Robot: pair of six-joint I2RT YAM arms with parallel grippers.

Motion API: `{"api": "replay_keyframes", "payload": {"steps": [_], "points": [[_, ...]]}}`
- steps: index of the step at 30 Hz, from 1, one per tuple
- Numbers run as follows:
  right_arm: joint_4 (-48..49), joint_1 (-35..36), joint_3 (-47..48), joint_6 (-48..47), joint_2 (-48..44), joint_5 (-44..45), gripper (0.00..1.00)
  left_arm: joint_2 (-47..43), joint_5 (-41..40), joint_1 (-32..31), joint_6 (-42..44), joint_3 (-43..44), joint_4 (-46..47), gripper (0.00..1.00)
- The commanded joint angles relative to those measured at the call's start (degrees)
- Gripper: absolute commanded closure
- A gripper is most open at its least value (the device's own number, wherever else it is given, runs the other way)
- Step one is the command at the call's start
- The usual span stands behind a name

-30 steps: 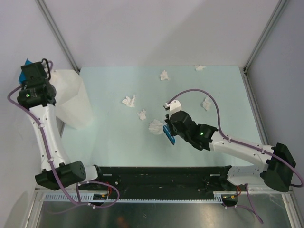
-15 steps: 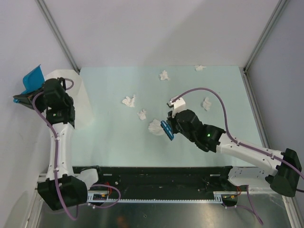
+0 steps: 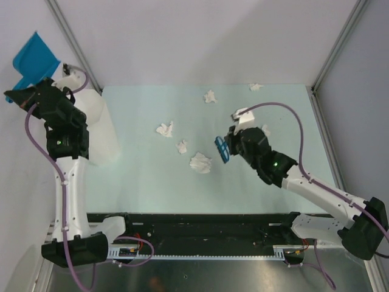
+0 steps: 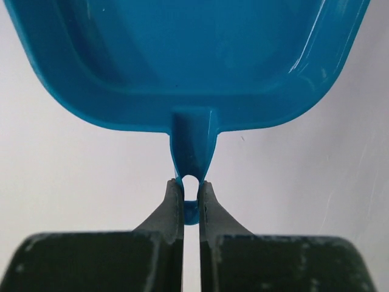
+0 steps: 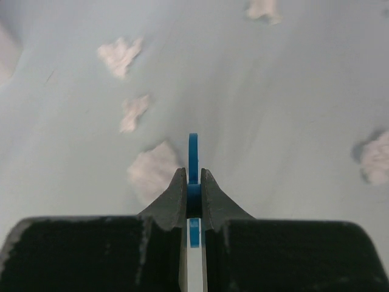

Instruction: Sweep away the paper scraps from the table

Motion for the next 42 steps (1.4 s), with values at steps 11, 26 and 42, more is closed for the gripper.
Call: {"api": "replay_keyframes", "payload": {"steps": [11, 26, 42], "points": [[38.28, -30.05, 13.44, -21.23, 22.41, -5.58, 1.0, 4.12, 28.93, -14.96, -55.18, 16.81, -31.97, 1.0], [39.92, -42.72, 59.28, -65.7, 70.69, -28.44, 1.0, 14.75, 47.04, -23.58, -62.93, 6.09, -40.77, 1.0], [13.62, -44.3, 66.47, -87.79, 83.28, -35.67, 1.0, 22.75, 50.29, -23.67, -63.1, 5.73, -42.97, 1.0]]}}
